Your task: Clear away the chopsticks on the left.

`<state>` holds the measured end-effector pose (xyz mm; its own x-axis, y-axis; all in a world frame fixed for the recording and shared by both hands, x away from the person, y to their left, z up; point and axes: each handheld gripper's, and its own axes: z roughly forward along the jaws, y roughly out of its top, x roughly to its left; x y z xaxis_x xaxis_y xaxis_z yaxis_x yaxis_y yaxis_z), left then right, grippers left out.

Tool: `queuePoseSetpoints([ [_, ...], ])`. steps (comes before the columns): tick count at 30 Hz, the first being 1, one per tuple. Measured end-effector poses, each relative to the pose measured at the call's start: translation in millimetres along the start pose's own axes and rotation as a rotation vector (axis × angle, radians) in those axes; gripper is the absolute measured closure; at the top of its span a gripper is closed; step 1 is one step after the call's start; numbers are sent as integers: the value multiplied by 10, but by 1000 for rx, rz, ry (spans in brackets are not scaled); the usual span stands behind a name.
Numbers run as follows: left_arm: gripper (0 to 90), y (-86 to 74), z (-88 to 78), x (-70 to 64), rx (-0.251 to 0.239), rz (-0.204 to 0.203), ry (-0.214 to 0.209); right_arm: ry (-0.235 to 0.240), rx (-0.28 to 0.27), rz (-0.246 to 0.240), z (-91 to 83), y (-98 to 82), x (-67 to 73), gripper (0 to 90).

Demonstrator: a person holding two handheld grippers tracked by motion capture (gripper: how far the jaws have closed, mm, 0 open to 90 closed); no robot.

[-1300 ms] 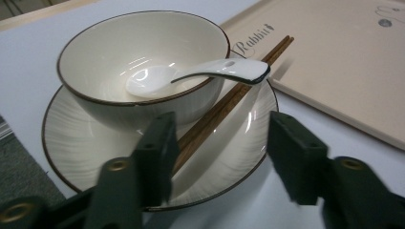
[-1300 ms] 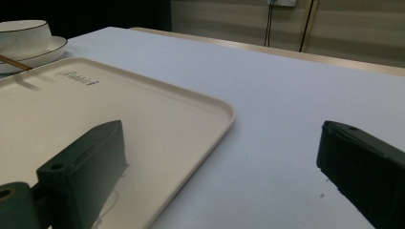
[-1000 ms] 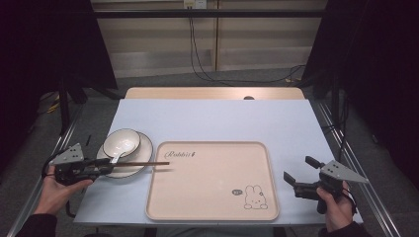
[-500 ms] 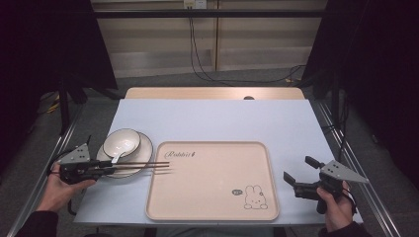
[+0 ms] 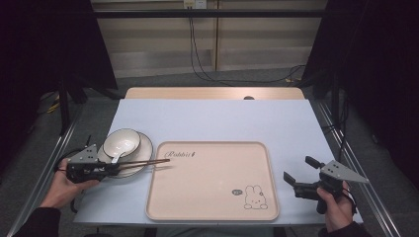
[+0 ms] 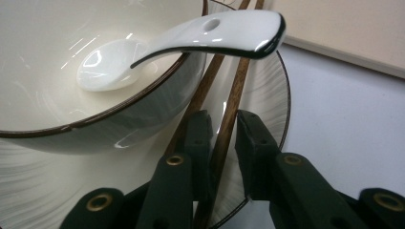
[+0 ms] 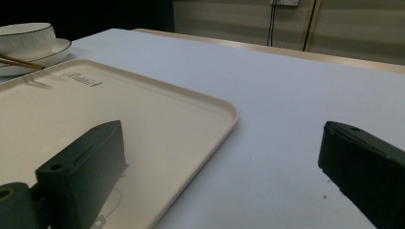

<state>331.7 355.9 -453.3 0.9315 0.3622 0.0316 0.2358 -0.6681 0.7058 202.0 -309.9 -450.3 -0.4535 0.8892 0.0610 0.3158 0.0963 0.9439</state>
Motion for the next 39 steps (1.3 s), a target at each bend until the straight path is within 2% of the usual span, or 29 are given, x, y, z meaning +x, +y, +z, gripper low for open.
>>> queuePoseSetpoints([
  [4, 834, 15, 12, -3, 3, 0, -34, -4, 2, 2, 5, 0, -1, 17],
  [5, 843, 21, 6, -2, 14, -2, -27, -3, 3, 3, 4, 0, 0, 17],
  [7, 842, 15, 10, 1, 4, -25, -46, -4, 3, 1, 4, -1, 0, 17],
  [9, 843, 10, 10, 2, 1, -55, -42, -3, 2, 5, 4, 0, 1, 17],
  [10, 843, 10, 10, 2, 1, -55, -42, -3, 2, 5, 4, 0, 1, 17],
  [12, 844, 13, 3, -4, 11, -96, -39, -4, 3, 6, 4, 0, 0, 17],
  [13, 845, 13, 6, -3, 0, -109, -53, -4, 3, 7, 4, -1, 1, 17],
  [15, 845, 19, 2, -6, 6, -113, -46, -4, 3, 7, 5, -1, 1, 17],
  [16, 845, 20, 7, -8, -4, -124, -56, -4, 3, 7, 5, 0, 1, 17],
  [17, 846, 36, 1, -13, 6, -129, -56, -5, 2, 8, 5, -1, 0, 17],
  [18, 846, 36, 16, -22, -15, -140, -59, -5, 2, 7, 6, -1, 0, 17],
  [21, 847, 62, 2, -28, -6, -149, -71, -6, 1, 7, 5, 0, -2, 17],
  [26, 847, 90, -30, -47, -21, -172, -62, -2, -1, 9, 4, 0, -3, 17],
  [29, 847, 116, -68, -97, -41, -209, -69, -2, -3, 10, 5, 0, -5, 16],
  [32, 847, 146, -97, -152, -60, -229, -64, -7, -7, 8, 4, 0, -6, 16],
  [36, 846, 172, -106, -220, -62, -234, -71, -6, -7, 10, 4, 0, -3, 16],
  [39, 845, 187, -101, -287, -83, -262, -83, -3, -7, 10, 2, 0, -7, 16],
])
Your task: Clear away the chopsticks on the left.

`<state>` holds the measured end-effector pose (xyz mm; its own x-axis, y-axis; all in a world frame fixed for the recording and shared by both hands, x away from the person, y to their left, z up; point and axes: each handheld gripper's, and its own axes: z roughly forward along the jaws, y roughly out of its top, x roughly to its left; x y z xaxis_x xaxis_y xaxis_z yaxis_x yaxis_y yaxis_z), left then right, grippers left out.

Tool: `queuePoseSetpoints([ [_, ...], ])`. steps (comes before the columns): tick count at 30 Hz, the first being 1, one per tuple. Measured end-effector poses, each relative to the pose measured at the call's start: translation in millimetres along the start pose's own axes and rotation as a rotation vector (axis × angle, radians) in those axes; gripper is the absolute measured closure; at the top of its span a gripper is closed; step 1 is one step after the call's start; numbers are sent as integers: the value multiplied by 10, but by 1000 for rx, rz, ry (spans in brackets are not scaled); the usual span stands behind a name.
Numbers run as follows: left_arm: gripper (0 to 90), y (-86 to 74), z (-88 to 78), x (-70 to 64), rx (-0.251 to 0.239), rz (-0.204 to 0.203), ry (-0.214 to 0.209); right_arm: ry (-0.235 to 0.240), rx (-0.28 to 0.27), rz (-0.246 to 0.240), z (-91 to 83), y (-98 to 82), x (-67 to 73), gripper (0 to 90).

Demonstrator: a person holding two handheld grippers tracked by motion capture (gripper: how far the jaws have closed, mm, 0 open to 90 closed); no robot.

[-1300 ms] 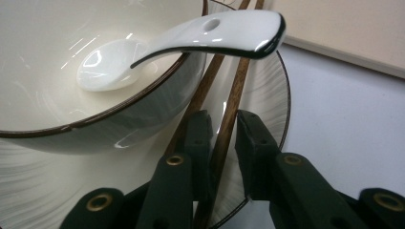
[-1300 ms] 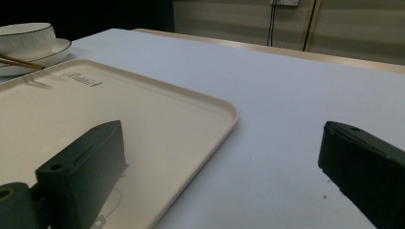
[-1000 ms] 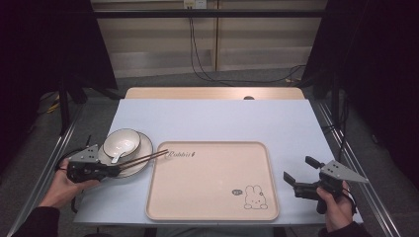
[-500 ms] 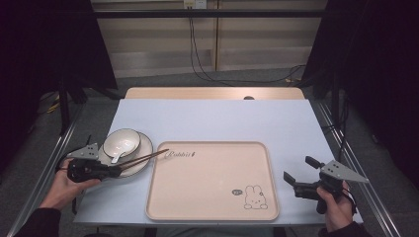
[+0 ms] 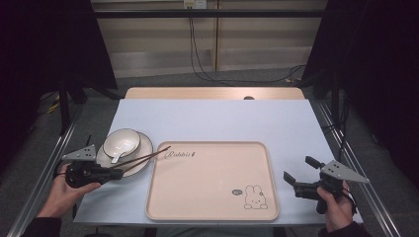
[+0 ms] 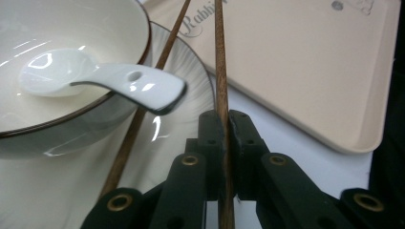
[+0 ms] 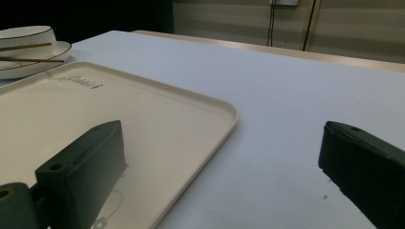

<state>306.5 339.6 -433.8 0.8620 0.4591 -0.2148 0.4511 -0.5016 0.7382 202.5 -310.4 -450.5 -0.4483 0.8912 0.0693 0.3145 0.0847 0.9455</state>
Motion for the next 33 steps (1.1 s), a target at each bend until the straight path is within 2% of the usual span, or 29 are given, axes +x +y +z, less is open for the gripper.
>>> queuePoseSetpoints([
  [3, 846, 15, 12, -69, -8, -19, -3, 0, 1, 4, -1, -1, 0, 16],
  [7, 847, 52, 31, -148, 4, -42, 9, 0, 1, 6, 1, -1, 8, 16],
  [9, 847, 92, 56, -242, -20, -54, 13, -2, 0, 5, 3, -1, 5, 16],
  [11, 848, 117, 85, -310, -25, -48, 12, 0, -1, 1, 1, 0, 1, 16],
  [13, 847, 138, 118, -378, -37, -58, 12, 0, -1, 2, 1, 0, 1, 16],
  [20, 847, 220, 210, -602, -81, -73, 40, 2, -1, 4, 2, 0, 4, 16],
  [25, 848, 249, 286, -684, -104, -94, 50, 0, -4, 2, 5, 0, 3, 17],
  [26, 848, 262, 332, -715, -110, -116, 58, 2, -3, 3, 6, 0, 4, 16],
  [30, 848, 299, 424, -766, -114, -141, 69, 1, -3, 4, 5, 0, 5, 17],
  [33, 847, 319, 459, -798, -103, -141, 83, 2, -3, 3, 6, 0, 5, 17],
])
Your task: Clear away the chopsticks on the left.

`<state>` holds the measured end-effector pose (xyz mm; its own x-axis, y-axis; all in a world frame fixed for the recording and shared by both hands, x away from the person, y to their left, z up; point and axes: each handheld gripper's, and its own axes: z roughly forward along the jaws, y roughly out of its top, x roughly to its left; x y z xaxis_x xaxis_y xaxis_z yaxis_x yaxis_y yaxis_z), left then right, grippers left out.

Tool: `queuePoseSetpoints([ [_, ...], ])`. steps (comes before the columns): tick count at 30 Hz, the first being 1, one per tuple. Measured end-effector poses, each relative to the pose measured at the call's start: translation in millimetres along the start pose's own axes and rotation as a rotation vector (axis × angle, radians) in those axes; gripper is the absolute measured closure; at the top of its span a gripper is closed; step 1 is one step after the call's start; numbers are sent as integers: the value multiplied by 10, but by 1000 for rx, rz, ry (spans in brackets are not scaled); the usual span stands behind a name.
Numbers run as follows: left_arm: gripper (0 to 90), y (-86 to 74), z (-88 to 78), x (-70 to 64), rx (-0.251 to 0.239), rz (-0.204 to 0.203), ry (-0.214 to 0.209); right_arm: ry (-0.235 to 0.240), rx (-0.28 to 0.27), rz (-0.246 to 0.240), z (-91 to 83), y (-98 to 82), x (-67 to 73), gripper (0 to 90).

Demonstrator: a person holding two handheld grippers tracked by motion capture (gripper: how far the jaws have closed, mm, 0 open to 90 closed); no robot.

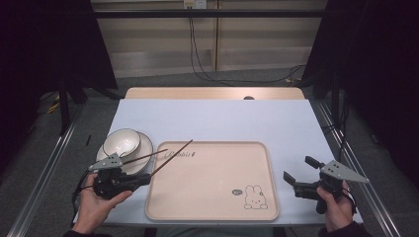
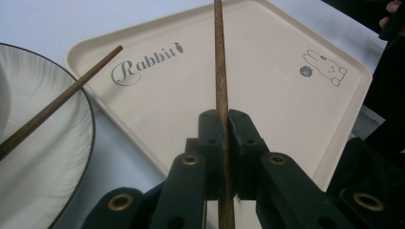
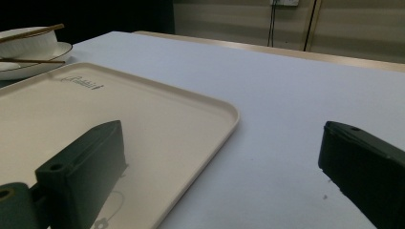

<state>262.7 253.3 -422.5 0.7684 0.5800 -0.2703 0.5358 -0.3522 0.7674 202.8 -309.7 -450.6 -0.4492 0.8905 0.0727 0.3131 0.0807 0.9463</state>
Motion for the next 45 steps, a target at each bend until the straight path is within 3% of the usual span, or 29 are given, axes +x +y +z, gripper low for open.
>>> queuePoseSetpoints([
  [5, 848, 46, 70, -81, -10, -15, 18, 2, 2, 0, 1, 1, 1, 17],
  [6, 848, 55, 98, -99, -18, -47, 20, 2, 1, 1, -1, 2, 1, 17],
  [7, 848, 57, 120, -102, -19, -51, 26, 0, -1, 2, 1, 1, 2, 17],
  [10, 848, 69, 173, -121, -18, -91, 59, 3, 2, 1, 1, 1, 1, 17],
  [15, 848, 92, 254, -172, -9, -112, 116, 4, 2, 2, 4, 1, 1, 17],
  [17, 848, 63, 326, -207, -17, -147, 138, 4, 2, 3, 4, 1, 1, 17],
  [20, 848, 41, 374, -224, -9, -190, 182, 5, 2, 1, 5, 1, 1, 17],
  [24, 848, 18, 412, -226, 2, -208, 216, 6, 1, 1, 3, 2, 3, 17],
  [25, 847, -10, 463, -230, 32, -215, 228, 7, 3, 1, 5, 2, 3, 17],
  [30, 847, -27, 539, -204, 59, -240, 263, 8, 4, 0, 6, 1, 7, 17],
  [36, 847, -68, 573, -172, 106, -270, 278, 10, 5, -2, 5, 0, 6, 18],
  [37, 847, -76, 588, -180, 104, -290, 275, 10, 4, -1, 6, 1, 8, 17],
  [45, 845, -101, 657, -151, 147, -300, 281, 13, 7, -4, 8, 0, 7, 18],
])
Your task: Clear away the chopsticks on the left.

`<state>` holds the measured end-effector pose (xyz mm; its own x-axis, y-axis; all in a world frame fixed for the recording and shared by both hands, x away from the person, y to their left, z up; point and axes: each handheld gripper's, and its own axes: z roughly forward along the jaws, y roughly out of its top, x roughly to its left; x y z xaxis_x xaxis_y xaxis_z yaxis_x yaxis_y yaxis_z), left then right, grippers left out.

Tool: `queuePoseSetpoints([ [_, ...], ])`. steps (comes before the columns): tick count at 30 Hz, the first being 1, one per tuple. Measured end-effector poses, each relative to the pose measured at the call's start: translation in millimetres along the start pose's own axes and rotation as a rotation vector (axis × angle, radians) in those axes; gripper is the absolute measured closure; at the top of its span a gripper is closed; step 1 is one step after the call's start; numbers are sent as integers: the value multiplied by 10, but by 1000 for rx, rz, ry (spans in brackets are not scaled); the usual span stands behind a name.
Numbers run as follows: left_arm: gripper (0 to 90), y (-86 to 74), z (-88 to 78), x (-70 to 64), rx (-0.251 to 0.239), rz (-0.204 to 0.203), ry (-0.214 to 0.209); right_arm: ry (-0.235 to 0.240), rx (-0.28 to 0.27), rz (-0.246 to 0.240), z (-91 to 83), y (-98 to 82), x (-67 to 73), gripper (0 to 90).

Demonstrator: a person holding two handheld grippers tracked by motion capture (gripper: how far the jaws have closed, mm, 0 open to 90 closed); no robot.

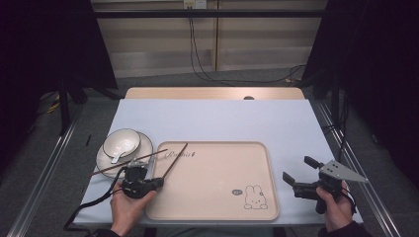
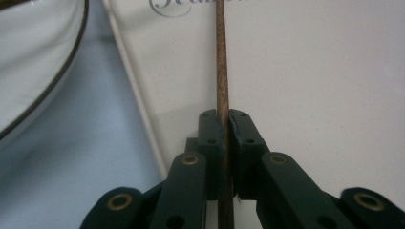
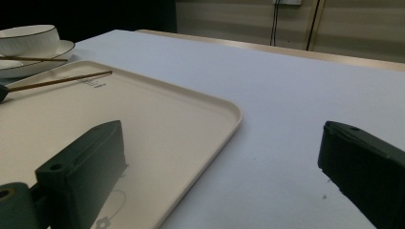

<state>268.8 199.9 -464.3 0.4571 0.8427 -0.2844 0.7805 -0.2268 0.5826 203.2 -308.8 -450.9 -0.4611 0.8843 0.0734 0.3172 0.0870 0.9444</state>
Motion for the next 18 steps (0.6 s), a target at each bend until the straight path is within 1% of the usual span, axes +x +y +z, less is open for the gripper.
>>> queuePoseSetpoints([
  [3, 844, -2, 8, -5, -2, -4, -3, 1, 1, 0, 1, 0, 0, 18],
  [4, 843, -6, 13, -14, -7, -11, 1, 1, 2, 1, 1, 0, 0, 18],
  [6, 842, -8, 14, -16, -6, -17, -3, 1, 2, -1, 2, -1, 4, 18],
  [9, 840, -7, 14, -16, -4, -18, -4, 0, 2, -1, 2, -1, 5, 18],
  [11, 817, -5, 12, -15, -2, -16, -13, 3, 3, -1, 0, -1, 3, 18],
  [12, 797, -5, 12, -14, -3, -23, -23, 4, 3, -1, 0, -1, 3, 18],
  [13, 776, -5, 12, -14, -3, -23, -23, 4, 3, -1, 0, -1, 3, 18],
  [14, 751, -4, 10, -17, -2, -16, -31, 3, 4, -1, 1, -1, 1, 18],
  [16, 750, -4, 10, -13, -4, -15, -29, 2, 3, -1, 1, -2, 1, 18],
  [17, 702, -3, 9, -12, -4, -12, -39, 2, 4, -2, 1, -2, -1, 18],
  [18, 702, -2, 8, -20, -2, -8, -48, 2, 4, -2, 1, -2, -1, 18],
])
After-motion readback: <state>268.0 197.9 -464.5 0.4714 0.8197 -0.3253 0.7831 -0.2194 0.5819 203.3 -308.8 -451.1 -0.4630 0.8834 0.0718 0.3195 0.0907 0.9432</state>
